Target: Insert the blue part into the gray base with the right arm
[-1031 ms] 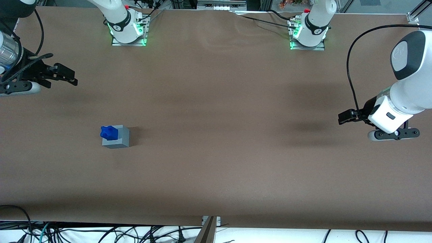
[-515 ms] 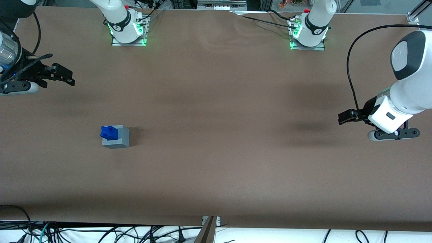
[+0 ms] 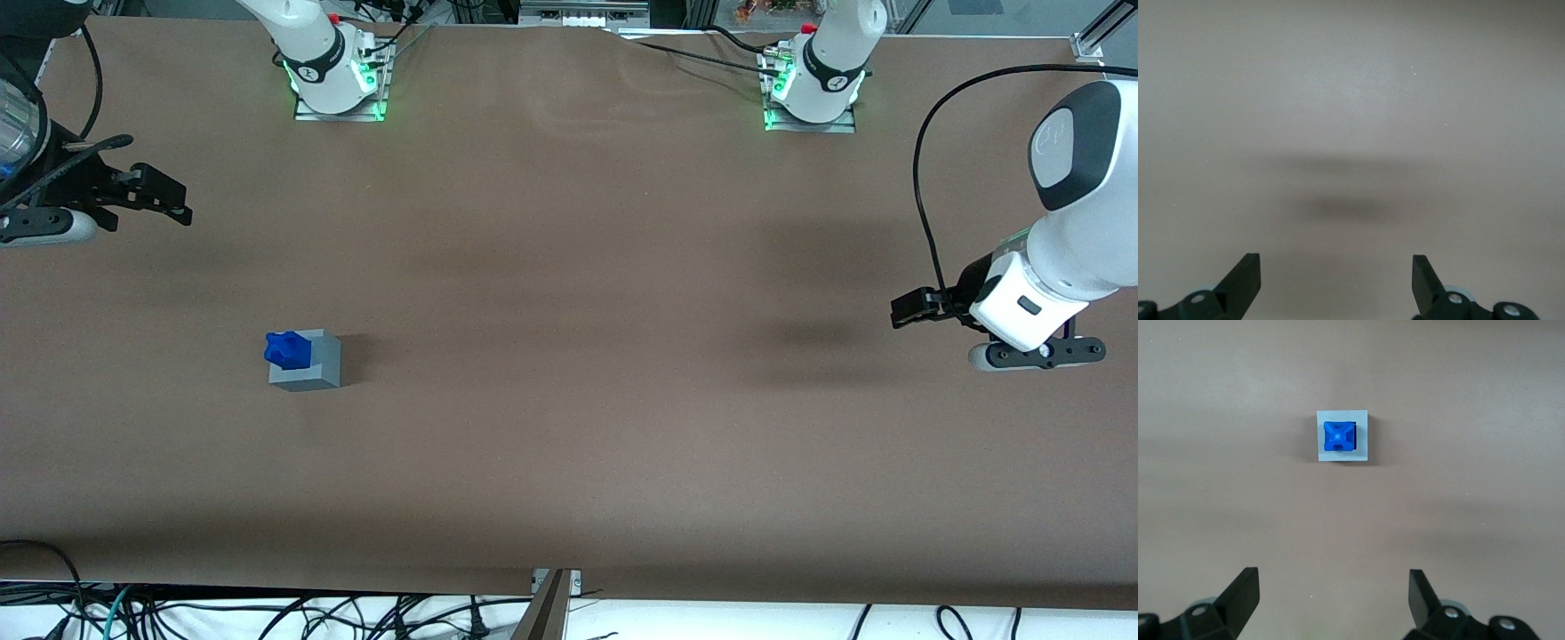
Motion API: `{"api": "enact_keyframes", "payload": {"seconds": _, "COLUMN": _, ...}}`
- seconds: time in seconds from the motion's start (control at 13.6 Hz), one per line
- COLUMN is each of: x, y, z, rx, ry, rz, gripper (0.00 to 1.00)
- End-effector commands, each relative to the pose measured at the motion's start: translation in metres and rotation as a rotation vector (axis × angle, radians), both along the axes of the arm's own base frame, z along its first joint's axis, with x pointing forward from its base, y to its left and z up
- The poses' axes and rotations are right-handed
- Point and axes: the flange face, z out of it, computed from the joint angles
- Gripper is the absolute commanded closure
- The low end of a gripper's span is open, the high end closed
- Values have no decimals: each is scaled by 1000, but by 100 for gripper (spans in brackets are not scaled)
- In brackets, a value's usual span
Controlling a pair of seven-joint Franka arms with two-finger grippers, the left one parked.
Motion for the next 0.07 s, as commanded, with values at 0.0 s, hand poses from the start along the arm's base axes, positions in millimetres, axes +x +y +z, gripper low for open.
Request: {"api": "enact_keyframes", "payload": {"seconds": 0.0, "x": -3, "y": -3, "z": 7, "rx": -14, "ry": -6, "rz": -7, "gripper": 1}}
